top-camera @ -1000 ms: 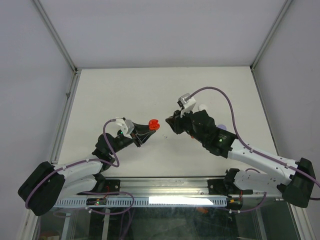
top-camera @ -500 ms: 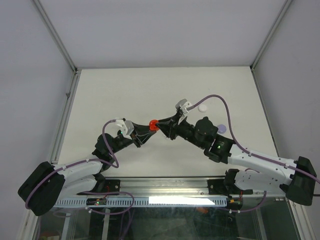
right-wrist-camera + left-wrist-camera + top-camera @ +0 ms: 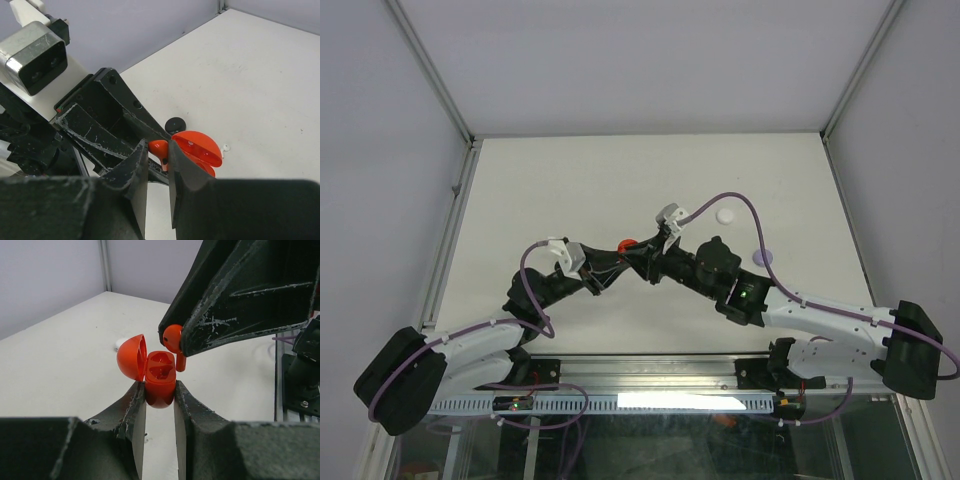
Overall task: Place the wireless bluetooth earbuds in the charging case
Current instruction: Place the earbud in the charging case.
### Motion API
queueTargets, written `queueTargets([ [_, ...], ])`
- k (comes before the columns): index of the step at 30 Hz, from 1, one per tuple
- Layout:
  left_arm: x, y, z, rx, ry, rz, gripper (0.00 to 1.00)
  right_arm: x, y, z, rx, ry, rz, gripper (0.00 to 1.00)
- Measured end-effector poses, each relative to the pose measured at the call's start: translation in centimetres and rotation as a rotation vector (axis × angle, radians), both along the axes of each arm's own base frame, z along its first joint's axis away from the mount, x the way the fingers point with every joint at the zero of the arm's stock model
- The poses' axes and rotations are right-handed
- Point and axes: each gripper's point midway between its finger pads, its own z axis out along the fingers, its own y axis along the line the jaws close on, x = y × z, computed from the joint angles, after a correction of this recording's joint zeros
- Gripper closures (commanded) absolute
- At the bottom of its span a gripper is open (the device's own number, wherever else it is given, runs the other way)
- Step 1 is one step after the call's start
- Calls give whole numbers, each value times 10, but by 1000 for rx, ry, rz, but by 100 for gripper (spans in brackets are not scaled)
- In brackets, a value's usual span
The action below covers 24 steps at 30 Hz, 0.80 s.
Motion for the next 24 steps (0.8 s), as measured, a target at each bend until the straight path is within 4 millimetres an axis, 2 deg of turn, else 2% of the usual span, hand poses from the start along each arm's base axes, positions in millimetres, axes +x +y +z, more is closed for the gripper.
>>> queueTargets([
  [6,-1,0,4,-9,-10,-4,100,0,1,4,17,-9,2,81],
  [24,-2,1,5,-12,-14,-7,100,-1,1,1,18,-9,4,81],
])
